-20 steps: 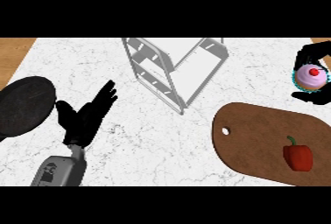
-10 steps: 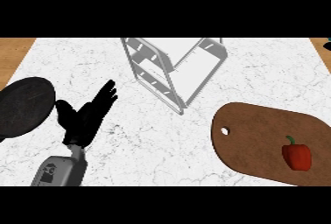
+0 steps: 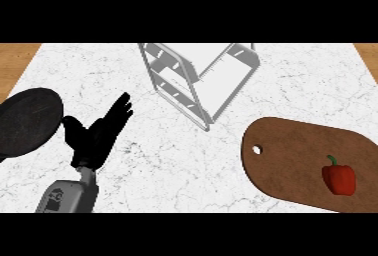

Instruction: Pick the cupcake from the cutting board and place it in the tiered basket

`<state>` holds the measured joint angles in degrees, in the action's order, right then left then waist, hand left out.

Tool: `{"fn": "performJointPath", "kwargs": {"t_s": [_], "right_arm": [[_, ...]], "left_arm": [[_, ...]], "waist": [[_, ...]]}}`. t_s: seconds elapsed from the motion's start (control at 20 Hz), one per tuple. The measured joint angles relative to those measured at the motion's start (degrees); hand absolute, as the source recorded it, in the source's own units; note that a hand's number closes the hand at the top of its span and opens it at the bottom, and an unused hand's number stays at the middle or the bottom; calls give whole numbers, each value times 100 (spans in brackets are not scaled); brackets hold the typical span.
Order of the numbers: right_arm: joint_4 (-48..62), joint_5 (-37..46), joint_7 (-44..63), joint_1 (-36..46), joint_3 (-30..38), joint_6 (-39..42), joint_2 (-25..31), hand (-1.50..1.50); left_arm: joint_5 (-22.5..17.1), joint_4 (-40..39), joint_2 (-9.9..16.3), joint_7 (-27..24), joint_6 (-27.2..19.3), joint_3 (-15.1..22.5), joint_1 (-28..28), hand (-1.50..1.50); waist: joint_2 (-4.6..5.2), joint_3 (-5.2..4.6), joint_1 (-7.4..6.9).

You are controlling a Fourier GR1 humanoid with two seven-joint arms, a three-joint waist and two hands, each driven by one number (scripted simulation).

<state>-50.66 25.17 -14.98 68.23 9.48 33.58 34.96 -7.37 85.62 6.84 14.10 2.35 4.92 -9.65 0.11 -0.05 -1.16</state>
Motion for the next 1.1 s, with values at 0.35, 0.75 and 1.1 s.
{"fn": "performJointPath", "kwargs": {"t_s": [0.35, 0.75, 1.1], "right_arm": [[757, 116, 796, 907, -56, -416, -792, 150], [1690, 356, 757, 1370, -113, -1260, -1592, 150], [2473, 462, 638, 1641, -82, -1906, -2252, 150]], "left_arm": [[-27, 94, -15, 97, 27, -41, -27, 0], [35, -72, -61, -48, 73, -62, -81, 0], [60, -160, -108, 6, 78, -77, -276, 0]], "waist": [[12, -1, -34], [37, 0, -64], [63, -1, -112]]}}
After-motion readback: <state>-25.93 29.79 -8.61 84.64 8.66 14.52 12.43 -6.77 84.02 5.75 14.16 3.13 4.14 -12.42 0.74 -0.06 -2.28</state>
